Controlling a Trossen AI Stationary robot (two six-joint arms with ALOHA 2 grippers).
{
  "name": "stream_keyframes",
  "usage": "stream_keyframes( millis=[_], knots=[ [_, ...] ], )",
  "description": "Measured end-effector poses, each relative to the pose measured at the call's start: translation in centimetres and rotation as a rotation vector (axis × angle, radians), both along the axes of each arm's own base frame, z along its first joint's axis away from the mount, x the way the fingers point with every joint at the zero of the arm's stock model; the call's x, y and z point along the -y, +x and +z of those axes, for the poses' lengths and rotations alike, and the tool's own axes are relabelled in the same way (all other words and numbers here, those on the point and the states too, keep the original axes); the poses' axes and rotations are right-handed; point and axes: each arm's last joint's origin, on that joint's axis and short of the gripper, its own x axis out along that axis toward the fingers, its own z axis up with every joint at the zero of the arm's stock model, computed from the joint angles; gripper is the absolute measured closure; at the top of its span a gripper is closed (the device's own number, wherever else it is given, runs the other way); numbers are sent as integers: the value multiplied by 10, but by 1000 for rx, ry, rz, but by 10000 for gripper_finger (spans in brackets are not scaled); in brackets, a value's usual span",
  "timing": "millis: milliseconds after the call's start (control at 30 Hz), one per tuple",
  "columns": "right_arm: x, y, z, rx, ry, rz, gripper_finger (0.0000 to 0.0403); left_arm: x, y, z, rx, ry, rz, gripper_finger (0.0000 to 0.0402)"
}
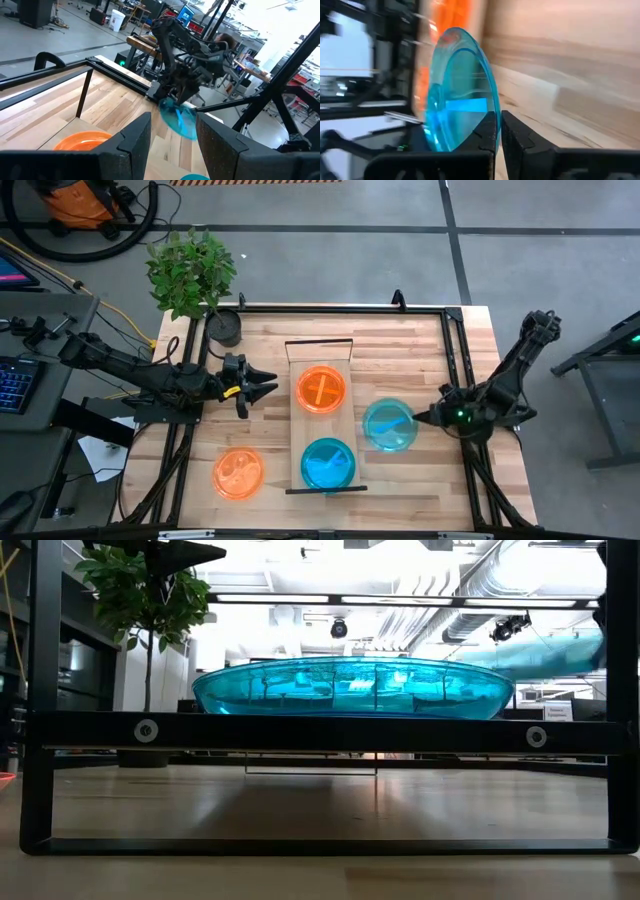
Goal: Place and stack plates onto a shelf
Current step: Stack the blue transparent plate on the blue transparent plate
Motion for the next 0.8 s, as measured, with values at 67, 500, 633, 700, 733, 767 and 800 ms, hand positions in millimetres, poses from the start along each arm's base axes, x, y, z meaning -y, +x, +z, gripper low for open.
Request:
stream_keyframes(
  millis=[67,500,633,700,733,767,800],
  knots=[
    [-1,4,4,49,5,-14,403,0,0,0,0,0,0,254],
    [-29,89,-3,159,-51,85,403,0,0,0,1,0,5,254],
    [-39,123,-6,79,-81,163,403,0,0,0,1,0,6,254],
    [-44,140,-5,54,-103,202,403,0,0,0,1,0,6,254],
    [-46,147,-4,47,-115,214,403,0,0,0,1,0,6,254],
    [-49,155,-3,45,-127,232,403,0,0,0,1,0,6,254],
    [-50,161,-1,45,-140,246,403,0,0,0,1,0,6,254]
  ],
)
